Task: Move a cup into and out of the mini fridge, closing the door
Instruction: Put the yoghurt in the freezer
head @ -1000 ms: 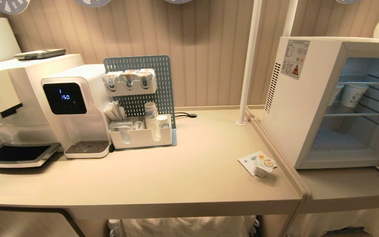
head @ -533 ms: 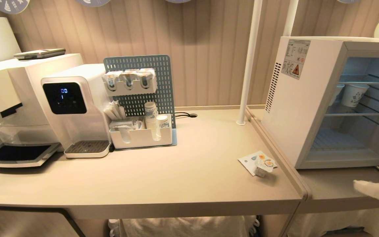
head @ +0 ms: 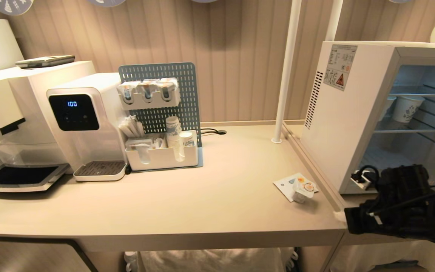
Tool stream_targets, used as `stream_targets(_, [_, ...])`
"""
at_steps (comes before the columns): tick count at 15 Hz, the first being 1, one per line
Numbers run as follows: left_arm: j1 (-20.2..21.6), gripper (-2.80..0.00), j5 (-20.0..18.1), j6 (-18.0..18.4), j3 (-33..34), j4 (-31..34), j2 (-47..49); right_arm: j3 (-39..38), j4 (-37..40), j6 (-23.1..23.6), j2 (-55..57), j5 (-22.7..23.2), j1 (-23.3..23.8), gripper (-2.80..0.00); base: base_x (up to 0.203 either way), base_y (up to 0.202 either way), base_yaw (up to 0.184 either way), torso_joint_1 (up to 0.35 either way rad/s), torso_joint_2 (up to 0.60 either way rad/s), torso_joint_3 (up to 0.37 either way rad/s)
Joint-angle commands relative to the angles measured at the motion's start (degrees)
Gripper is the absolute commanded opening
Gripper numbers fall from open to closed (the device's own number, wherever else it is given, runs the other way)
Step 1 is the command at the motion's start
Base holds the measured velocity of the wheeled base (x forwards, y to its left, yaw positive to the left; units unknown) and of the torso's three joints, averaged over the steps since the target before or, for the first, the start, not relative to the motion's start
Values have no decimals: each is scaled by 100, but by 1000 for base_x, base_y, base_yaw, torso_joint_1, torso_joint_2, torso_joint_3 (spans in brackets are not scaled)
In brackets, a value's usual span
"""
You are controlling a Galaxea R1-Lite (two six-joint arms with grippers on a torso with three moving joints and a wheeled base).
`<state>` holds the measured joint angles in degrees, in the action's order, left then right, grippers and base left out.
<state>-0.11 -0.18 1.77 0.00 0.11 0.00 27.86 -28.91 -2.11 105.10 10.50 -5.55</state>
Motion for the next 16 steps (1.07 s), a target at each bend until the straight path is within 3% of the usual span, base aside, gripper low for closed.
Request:
stream_targets(1, [2,-280,0,-52,0,-2,-9,188,-1591,-169,1279,-433,-105,-280,0,0,0,0,0,0])
stream_targets(4, [2,-280,9,-77,0,-11,-9,328,-3826,-259,2401,-1445,-380,-280,0,0,0,0,0,0])
stream_targets(6, [2,-280,9,-72,0,-11,-9,462,-4343,-280,2647,-1956,-741,-280,0,0,0,0,0,0])
stream_targets(11, [2,-280,9,-63,9,-20,-9,253,-4287,-264,2563,-1925,-841,-280,0,0,0,0,0,0])
stream_targets(16, [2,-280,0,-54,1,-20,-9,164,-4318,-58,2608,-1678,-644,-280,0,0,0,0,0,0])
